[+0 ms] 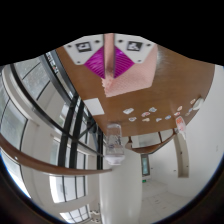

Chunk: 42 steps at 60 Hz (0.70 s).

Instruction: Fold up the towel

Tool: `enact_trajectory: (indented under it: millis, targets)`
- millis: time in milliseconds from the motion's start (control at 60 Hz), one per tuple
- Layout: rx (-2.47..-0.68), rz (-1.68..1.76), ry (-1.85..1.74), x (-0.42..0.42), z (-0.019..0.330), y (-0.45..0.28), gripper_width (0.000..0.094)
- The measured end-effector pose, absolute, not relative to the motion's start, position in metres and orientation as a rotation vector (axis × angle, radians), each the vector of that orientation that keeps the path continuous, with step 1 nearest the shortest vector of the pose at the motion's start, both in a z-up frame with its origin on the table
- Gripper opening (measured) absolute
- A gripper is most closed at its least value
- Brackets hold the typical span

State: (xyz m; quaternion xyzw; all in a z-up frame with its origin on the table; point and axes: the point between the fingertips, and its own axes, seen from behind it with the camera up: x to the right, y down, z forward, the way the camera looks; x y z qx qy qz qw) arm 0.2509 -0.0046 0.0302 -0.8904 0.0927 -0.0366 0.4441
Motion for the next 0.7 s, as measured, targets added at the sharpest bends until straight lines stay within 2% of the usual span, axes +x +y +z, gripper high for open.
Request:
enact_trajectory:
  millis: [117, 150, 167, 217, 500, 700]
  targets:
    - [-2.209, -0.063, 0.265, 0.261, 0.026, -0.014, 0.0901]
    - [-2.198, -0.063, 0.27, 0.26, 0.028, -0.016, 0.0868]
    - [-2.191, -0.069, 0.276, 0.261, 0.029, -0.018, 0.0806]
    - [-2.171, -0.081, 0.283, 0.261, 0.037, -0.025, 0.0835]
    - [-2.036, -0.098, 0.092, 0.181, 0.104, -0.095, 0.0832]
    - [-1.975, -0.101, -0.074, 0.109, 0.129, -0.151, 0.0846]
